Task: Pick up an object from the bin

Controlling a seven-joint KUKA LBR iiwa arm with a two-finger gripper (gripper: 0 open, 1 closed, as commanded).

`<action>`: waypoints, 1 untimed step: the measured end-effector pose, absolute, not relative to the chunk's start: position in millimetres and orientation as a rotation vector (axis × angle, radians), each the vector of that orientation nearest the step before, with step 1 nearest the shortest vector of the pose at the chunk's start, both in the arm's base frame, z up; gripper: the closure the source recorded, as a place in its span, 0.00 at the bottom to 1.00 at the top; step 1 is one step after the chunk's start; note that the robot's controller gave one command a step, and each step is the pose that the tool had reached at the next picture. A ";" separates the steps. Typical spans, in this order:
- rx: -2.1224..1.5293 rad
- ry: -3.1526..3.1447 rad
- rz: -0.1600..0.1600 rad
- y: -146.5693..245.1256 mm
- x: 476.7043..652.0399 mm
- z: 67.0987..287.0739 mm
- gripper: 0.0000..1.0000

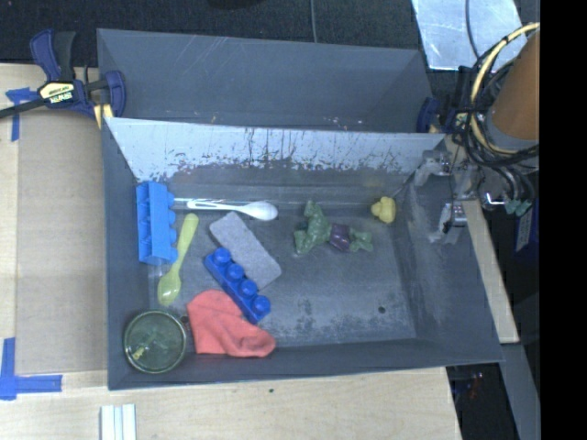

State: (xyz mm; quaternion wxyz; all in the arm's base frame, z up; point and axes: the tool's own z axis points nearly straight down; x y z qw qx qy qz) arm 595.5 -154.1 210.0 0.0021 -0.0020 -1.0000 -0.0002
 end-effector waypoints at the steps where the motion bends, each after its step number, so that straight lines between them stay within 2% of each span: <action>1: 0.000 -3.146 0.002 -153.1 597.2 215.3 0.00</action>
Offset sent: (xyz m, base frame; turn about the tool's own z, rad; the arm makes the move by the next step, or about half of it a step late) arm 0.0325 0.0750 -0.0688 -0.1504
